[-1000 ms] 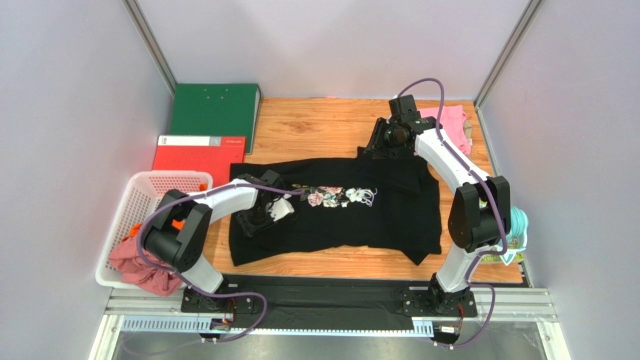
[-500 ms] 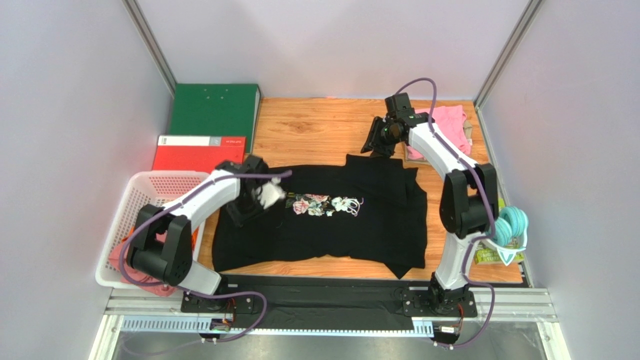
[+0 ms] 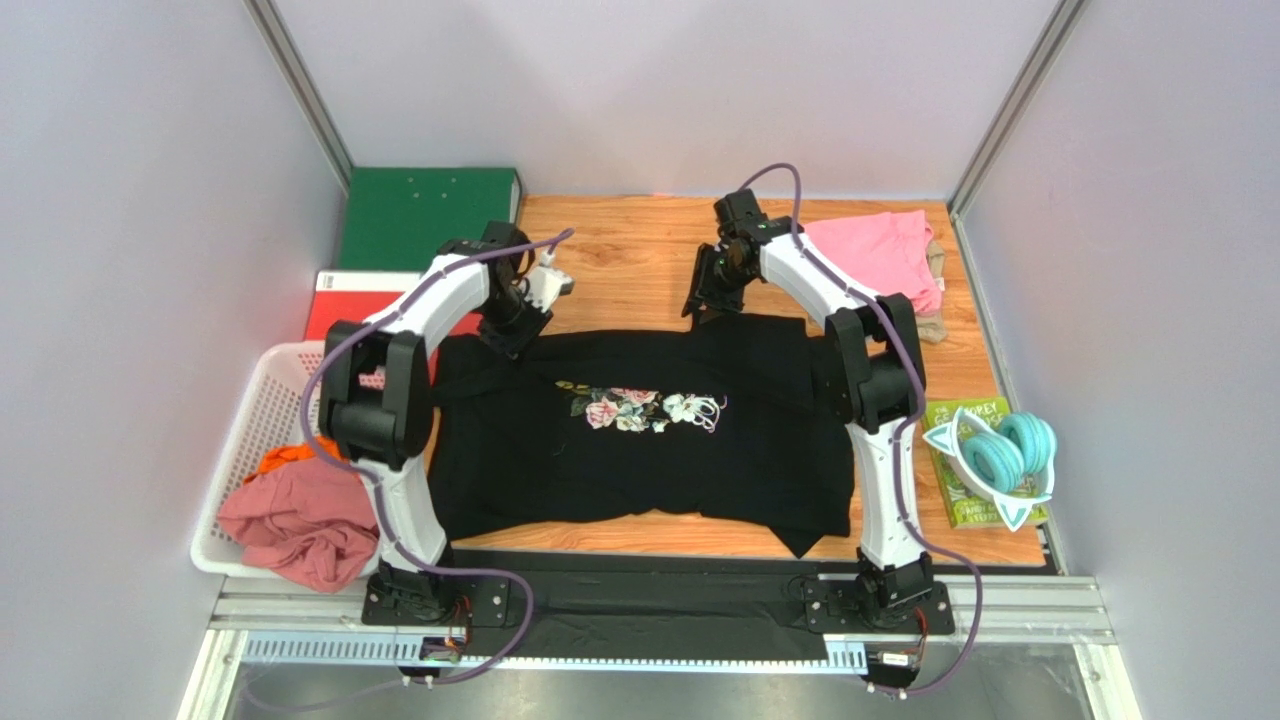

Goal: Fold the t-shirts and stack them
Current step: Fold the flattened tshirt in 1/3 of the way

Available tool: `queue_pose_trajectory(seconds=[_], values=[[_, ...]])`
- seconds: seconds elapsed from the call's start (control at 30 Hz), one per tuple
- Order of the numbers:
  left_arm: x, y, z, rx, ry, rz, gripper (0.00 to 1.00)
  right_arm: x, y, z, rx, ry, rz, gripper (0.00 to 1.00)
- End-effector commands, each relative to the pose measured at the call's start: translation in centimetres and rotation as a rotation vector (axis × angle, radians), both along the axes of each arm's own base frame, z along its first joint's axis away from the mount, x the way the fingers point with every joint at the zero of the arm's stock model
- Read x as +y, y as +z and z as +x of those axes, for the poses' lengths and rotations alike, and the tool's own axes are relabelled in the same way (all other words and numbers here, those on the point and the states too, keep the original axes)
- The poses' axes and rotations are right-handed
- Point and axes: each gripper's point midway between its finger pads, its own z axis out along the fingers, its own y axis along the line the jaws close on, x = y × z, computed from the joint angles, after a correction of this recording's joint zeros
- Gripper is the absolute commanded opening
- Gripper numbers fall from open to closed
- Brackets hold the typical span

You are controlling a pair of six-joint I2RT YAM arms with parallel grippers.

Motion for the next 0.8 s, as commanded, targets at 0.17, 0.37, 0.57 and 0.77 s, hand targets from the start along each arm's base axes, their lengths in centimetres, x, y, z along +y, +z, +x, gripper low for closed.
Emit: queue_pose_trajectory(seconds=[0.17, 0.37, 0.57, 0.77], values=[[-0.9, -1.0, 0.7, 0.069, 0.120, -0.127, 0.31, -1.0, -1.3, 0.9, -0.051, 0.034, -0.237, 0.41], [-1.0, 0.4, 0.5, 0.042, 0.113, -0.165, 0.31, -2.5, -1.5, 2.3, -0.084, 0.011, -0.377, 0.41], [0.1, 3.3, 0.5, -0.014, 0.124, -0.210, 0.31, -3.0, -1.8, 3.0, -0.090, 0.008, -0.420, 0.41], [1.5, 4.0, 0.3, -0.029, 0.136, -0.215, 0.31, -2.5, -2.2, 3.4, -0.086, 0.013, -0.400, 0.41]])
